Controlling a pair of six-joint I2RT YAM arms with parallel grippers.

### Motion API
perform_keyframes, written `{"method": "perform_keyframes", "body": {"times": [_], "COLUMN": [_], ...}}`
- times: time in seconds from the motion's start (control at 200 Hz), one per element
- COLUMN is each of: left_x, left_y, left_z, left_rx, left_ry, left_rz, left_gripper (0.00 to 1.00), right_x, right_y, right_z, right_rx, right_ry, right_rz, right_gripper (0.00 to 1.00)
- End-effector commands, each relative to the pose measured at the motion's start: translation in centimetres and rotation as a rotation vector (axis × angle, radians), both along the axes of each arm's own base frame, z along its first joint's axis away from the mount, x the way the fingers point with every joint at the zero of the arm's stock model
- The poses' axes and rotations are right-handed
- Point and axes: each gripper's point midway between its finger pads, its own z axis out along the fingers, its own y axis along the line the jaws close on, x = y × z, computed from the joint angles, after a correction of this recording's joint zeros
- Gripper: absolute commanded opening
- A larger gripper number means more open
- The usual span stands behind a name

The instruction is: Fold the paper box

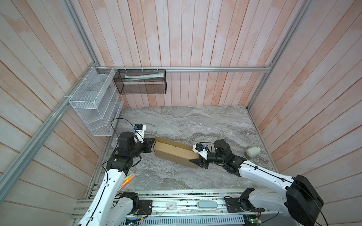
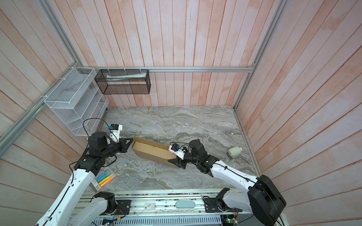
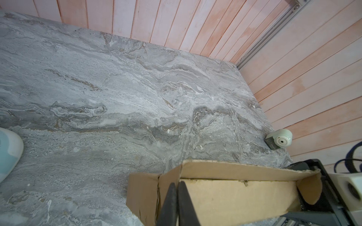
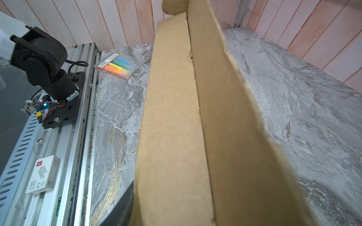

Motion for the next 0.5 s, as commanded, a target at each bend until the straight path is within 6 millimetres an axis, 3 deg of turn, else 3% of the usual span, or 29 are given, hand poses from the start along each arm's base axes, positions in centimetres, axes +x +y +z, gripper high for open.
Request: {"method": "perform_keyframes", "body": {"times": [0.0, 0.495], "left_x": [0.1, -0.2], "left_y": [0.3, 0.1], "left_z": [-0.5, -2.4], "left_rx": [0.01, -0.034], "left_ry": [-0.012, 0.009], "left_rz": [0.024, 0.056], "left_gripper": [0.04, 0.0], "right_x": [0.2, 0.8], "right_y": [0.3, 0.1], "right_z": [0.8, 0.8], "right_rx": [0.031, 0.056], "right_ry": [-0.001, 0.028], "right_rz": [0.016, 0.033], "right_gripper": [0.11, 0.11]}}
